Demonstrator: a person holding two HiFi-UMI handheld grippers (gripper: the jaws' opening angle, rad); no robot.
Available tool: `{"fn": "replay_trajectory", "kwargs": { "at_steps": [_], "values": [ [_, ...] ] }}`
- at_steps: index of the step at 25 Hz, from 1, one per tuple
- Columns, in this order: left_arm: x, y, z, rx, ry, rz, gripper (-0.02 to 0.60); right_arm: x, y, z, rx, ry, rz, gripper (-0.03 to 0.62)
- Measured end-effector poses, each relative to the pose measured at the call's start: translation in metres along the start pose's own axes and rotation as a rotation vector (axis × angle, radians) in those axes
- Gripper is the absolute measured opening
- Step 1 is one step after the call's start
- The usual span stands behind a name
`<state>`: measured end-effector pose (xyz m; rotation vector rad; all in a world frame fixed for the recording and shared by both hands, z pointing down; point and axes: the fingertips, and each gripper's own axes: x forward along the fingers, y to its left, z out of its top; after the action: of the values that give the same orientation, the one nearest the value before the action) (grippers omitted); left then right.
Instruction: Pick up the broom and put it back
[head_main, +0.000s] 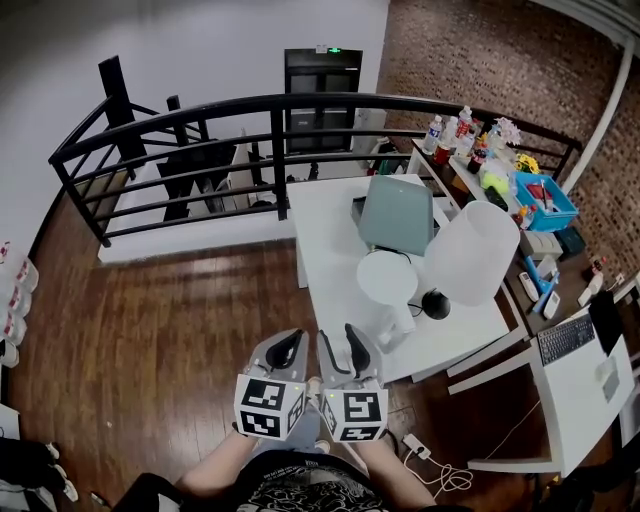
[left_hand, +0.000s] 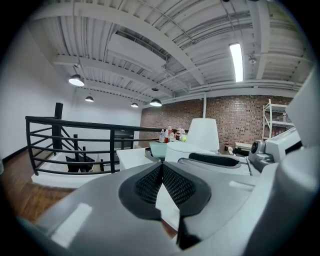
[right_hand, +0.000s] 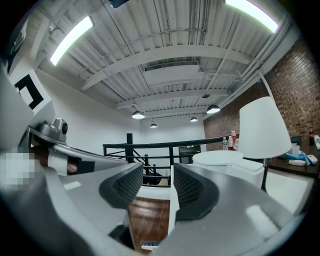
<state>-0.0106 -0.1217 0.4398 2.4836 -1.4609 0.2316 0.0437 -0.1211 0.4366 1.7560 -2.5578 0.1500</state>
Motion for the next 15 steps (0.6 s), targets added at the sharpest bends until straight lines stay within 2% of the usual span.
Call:
{"fn": "replay_trajectory", "kwargs": {
  "at_steps": [10, 15],
  "values": [
    [-0.017, -0.007, 0.008, 0.012, -0.048, 0.018, 0.005, -0.016, 0.010, 0.011, -0.032, 0.009, 0.012, 0.144],
    [-0.018, -0.009, 0.008, 0.016, -0.056, 0.017, 0.005, -0.021, 0.009, 0.012, -0.050, 0.008, -0.003, 0.037]
  ]
}}
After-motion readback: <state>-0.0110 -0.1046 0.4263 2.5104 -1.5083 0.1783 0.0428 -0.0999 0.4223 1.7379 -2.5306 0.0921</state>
